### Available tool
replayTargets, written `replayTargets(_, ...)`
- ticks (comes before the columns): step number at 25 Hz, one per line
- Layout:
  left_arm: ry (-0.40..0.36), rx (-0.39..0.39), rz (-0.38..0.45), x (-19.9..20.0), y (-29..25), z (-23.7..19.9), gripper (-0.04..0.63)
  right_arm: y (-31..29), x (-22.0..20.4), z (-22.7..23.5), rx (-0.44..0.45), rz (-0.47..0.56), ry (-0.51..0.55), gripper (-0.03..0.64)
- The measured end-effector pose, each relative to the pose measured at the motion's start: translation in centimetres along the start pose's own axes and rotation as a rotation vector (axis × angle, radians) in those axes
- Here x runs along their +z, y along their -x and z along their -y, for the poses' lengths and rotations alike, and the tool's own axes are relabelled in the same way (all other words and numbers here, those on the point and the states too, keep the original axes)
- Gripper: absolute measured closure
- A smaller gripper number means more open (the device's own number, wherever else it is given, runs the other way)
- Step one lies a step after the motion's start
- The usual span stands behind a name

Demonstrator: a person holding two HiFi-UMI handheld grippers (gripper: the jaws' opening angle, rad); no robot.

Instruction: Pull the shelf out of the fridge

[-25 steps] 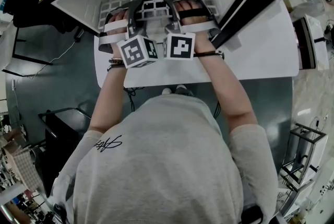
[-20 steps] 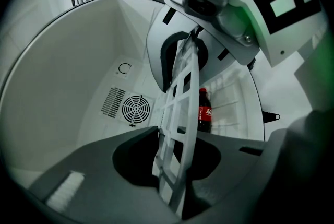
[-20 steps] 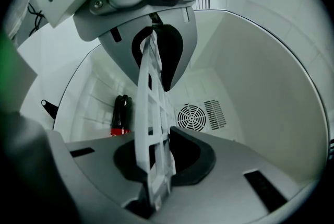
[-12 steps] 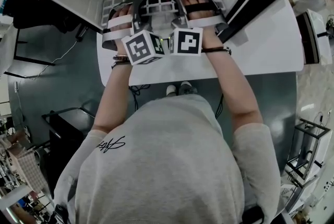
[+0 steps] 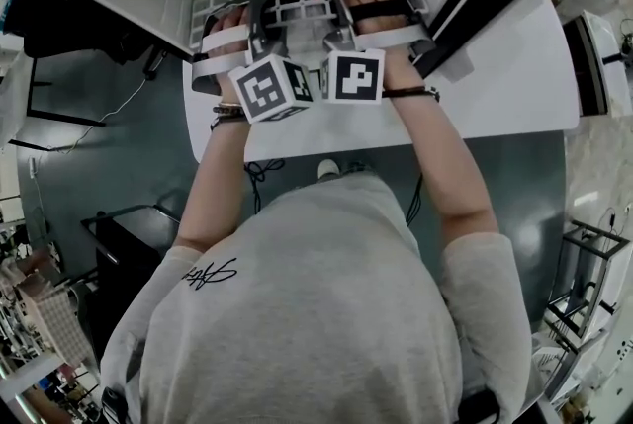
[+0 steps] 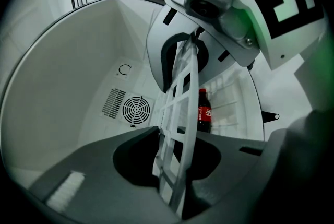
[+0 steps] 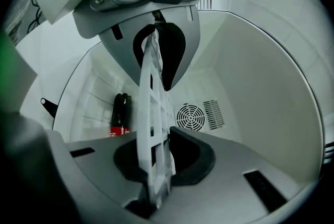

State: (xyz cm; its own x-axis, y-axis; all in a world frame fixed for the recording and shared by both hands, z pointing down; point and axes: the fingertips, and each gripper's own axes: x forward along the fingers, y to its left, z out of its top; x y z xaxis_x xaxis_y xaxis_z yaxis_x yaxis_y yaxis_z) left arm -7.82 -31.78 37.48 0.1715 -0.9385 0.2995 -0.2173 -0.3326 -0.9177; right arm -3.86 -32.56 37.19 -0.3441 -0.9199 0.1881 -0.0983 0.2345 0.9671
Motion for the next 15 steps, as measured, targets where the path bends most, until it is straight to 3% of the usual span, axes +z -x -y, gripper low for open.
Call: replayTargets(15,0.007,-0.003,0.004,-0.09,1.05,0.46,0.526,1.01,0.54,-0.43,0.021,0.021,-0.007,0.571)
